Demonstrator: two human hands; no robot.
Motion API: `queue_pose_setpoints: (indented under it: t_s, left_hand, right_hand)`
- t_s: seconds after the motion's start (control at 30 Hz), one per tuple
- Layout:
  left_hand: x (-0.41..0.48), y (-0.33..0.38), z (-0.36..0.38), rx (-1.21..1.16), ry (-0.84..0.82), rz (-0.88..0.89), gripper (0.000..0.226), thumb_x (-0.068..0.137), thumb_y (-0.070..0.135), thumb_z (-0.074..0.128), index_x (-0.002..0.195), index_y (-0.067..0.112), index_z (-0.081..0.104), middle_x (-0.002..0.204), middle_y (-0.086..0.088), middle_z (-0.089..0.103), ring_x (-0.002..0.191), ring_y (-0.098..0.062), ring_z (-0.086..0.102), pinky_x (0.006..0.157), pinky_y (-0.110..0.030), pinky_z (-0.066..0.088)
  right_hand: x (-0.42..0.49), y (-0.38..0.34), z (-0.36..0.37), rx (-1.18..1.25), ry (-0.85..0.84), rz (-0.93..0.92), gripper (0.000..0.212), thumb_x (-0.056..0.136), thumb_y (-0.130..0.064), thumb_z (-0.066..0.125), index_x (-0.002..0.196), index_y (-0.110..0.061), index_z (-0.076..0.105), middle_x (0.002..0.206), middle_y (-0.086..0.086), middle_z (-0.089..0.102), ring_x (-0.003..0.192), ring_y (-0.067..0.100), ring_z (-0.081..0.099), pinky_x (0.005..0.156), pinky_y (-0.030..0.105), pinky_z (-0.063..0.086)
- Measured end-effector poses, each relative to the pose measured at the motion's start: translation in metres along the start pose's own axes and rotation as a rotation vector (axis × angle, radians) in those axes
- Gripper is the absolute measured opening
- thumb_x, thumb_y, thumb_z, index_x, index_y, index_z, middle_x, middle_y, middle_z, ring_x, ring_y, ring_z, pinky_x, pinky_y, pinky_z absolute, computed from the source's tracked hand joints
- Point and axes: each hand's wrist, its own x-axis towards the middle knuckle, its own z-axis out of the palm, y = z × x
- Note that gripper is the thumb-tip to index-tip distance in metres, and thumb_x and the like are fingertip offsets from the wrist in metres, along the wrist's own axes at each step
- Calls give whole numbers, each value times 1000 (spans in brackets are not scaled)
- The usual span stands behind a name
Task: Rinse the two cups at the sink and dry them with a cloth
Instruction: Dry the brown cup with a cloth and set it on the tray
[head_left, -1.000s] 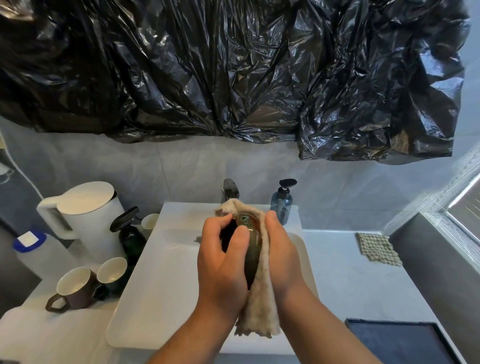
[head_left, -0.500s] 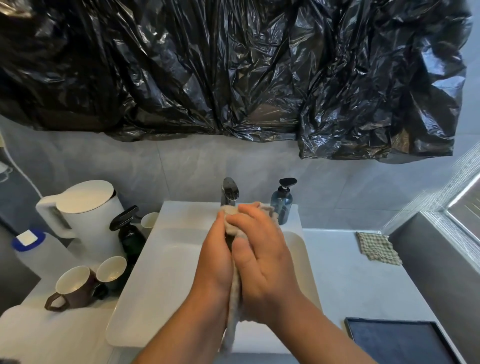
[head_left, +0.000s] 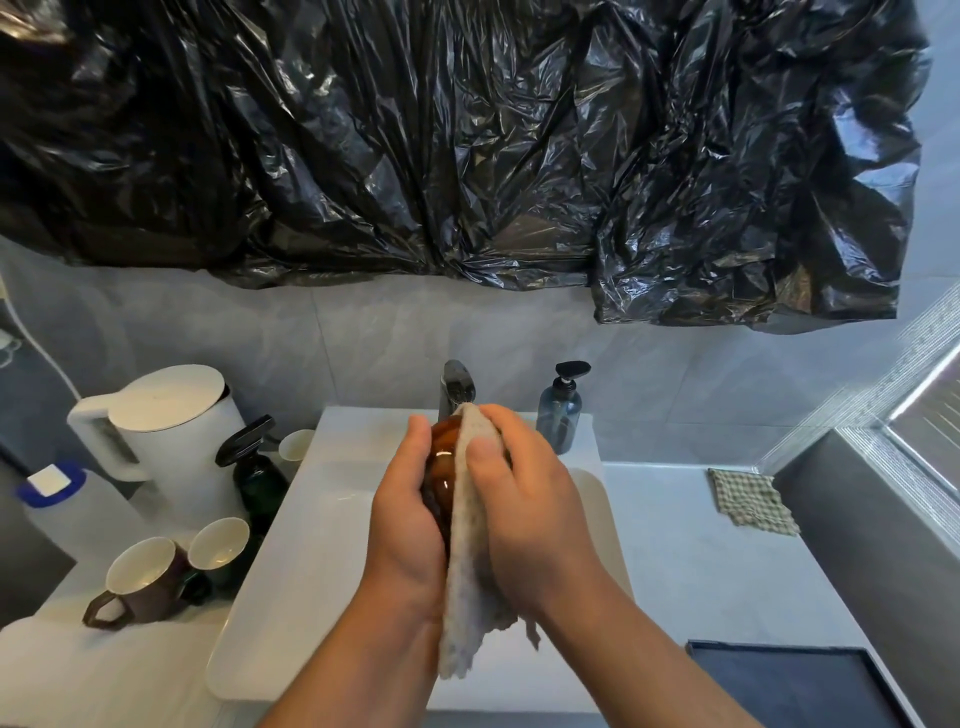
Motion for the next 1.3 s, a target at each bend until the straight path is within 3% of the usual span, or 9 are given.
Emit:
queue_pose_setpoints:
  t_s: [0.2,0.33,0.47,0.53,0.73,0.9,1.0,1.13,1.3]
  left_hand:
    - [5,5,3,-141,89,-10,61,84,61,58,80,5,82,85,-19,77,69,-34,76,73,-42,58]
    - [6,-2,0,-216,82,-59,60,83,62,56,79,8,82,91,-17,77,78,-35,74,84,-40,55]
    - [5,-4,-4,-181,71,-45,58,83,57,55,71,8,82,83,-15,77,66,-30,75,74,-39,54]
    - [6,-2,-4,-113,52,-17,55,85,54,55,75,7,82,84,-16,77,66,-28,76,69,-38,55]
    - [9,4,-15,58,66,11,52,85,55,56,92,11,82,90,-15,78,76,-27,77,68,-39,60]
    - [8,8,-16,65,37,55,50,85,54,56,88,12,82,87,-15,77,74,-28,77,65,-38,61]
    - [11,13,-15,42,93,53,57,82,56,59,108,9,77,103,-19,76,89,-34,76,76,-44,62]
    - [10,11,-15,29,87,63,53,85,52,56,100,5,77,92,-20,77,73,-32,77,64,-39,62]
    - [4,2,-16,76,-8,55,50,82,51,54,83,9,83,94,-19,78,79,-29,77,68,-37,60]
  right_hand:
    - [-21,11,-2,-231,70,-62,103,76,-91,14,147,-20,38,135,-8,55,119,12,53,95,27,44]
    - [-23,23,-4,-396,194,-150,87,94,-73,5,133,-14,56,118,2,67,100,17,62,80,26,51]
    - [-24,27,-10,-495,238,-310,60,105,-46,18,110,-16,70,104,2,72,95,22,64,93,48,51]
    - [-29,21,-10,-574,190,-384,58,105,-40,19,120,-14,68,123,5,69,111,26,60,108,58,37]
    - [-30,14,-22,-687,-192,-358,71,100,-58,2,156,-22,30,163,-7,29,150,18,28,121,58,2]
    - [-24,5,-22,-651,-291,-318,81,86,-73,-13,157,-32,-12,166,-16,-13,154,8,-9,121,49,-17]
    - [-26,10,-16,-652,-232,-305,71,97,-63,-1,157,-28,10,166,-6,19,151,17,23,120,50,-3]
    - [-32,19,-14,-620,-38,-454,39,104,-41,29,133,-19,43,125,1,70,117,16,61,117,42,26]
    - [-31,11,-13,-591,-116,-432,63,102,-52,26,154,-19,17,159,0,38,146,14,32,120,45,9]
